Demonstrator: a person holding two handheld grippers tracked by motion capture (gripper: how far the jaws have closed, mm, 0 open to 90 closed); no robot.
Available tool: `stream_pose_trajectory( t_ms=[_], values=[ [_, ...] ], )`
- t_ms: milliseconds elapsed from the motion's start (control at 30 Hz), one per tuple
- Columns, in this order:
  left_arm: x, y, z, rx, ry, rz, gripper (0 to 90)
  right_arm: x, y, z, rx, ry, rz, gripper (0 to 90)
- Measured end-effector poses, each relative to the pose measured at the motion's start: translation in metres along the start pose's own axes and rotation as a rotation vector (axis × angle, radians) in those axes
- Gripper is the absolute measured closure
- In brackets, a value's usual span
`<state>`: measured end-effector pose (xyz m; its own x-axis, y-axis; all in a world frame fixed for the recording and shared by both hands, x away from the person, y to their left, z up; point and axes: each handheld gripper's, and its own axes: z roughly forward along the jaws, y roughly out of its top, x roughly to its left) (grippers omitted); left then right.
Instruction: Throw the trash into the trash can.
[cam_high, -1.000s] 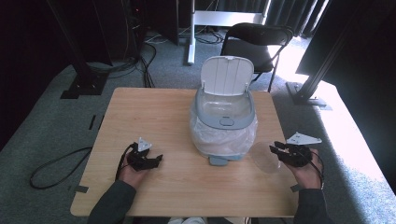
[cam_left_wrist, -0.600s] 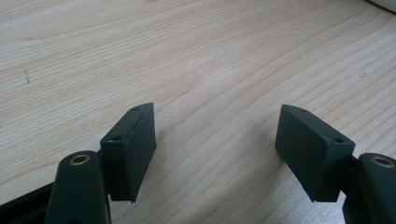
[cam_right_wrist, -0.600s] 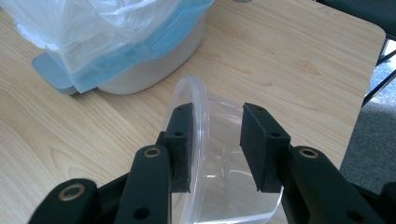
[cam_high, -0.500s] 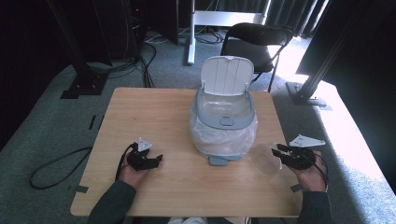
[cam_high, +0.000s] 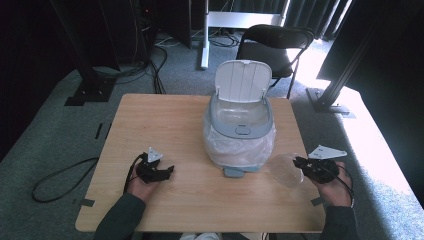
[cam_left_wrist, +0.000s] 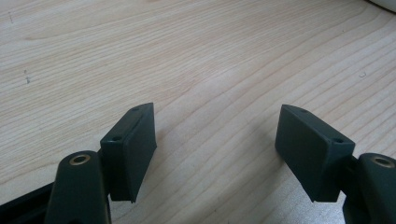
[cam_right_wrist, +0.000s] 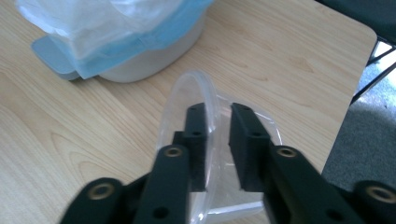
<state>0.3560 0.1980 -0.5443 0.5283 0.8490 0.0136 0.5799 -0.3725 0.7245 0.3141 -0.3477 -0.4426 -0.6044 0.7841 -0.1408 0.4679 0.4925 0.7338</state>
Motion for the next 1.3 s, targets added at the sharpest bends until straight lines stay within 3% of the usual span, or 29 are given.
stream_pose_trajectory(
  t_ms=[200,300,867,1300],
  values=[
    [0.0,0.0,0.0,0.0,0.0,0.0,29.2,0.0,0.004,0.001,-0.007,-0.016,0.007,83.2],
    [0.0,0.0,0.0,0.0,0.0,0.0,29.2,-0.003,0.002,0.002,-0.051,-0.03,0.056,83.3],
    [0.0,0.0,0.0,0.001,-0.001,0.001,29.2,-0.018,0.014,-0.01,-0.151,-0.067,0.145,83.3],
    [0.0,0.0,0.0,-0.002,-0.001,-0.002,29.2,-0.026,0.029,-0.022,-0.199,-0.087,0.171,83.3]
  ],
)
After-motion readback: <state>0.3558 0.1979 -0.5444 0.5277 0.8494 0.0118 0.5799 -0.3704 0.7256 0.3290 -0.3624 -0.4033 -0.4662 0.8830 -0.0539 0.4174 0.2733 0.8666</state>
